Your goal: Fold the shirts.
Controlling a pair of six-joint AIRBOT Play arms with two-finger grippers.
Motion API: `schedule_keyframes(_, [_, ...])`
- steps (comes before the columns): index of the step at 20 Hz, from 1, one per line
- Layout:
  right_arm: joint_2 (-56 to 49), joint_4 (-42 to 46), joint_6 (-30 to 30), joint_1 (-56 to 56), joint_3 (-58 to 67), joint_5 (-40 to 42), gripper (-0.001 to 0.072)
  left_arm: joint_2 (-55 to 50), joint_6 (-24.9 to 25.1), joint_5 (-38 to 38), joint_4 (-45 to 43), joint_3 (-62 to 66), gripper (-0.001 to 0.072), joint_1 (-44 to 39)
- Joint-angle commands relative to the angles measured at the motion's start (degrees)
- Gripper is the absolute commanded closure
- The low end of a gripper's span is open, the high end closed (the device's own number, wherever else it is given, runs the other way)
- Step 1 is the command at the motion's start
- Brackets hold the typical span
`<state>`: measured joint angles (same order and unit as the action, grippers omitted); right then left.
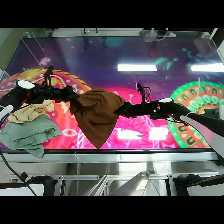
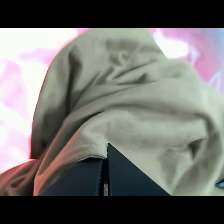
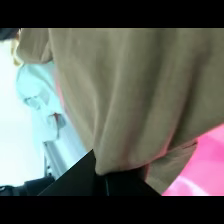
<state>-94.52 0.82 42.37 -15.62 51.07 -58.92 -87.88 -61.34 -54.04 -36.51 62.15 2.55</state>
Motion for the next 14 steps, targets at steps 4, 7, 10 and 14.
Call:
schedule_keyframes(4, [11.2, -0.2, -0.4, 7.8, 0.1, -18.4, 0.0691, 8.9, 0.3, -15.7, 2.0, 9.4, 0.0689, -0.1])
schedule_keyframes(7, [28.7, -4.9, 0.1, 13.3, 1.6, -23.5, 0.0690, 21.2, 0.2, -22.0, 9.9, 16.7, 0.0690, -0.6])
schedule_keyframes(10, [48.4, -7.3, 1.1, 14.3, 8.3, -19.8, 0.0689, 34.9, -0.9, -20.2, 14.1, 23.5, 0.0689, -4.4])
schedule_keyframes(14, [65.3, 9.1, 7.5, 14.3, 19.7, -4.8, 0.0690, 48.4, -2.5, -9.2, 8.9, 29.4, 0.0688, -13.0])
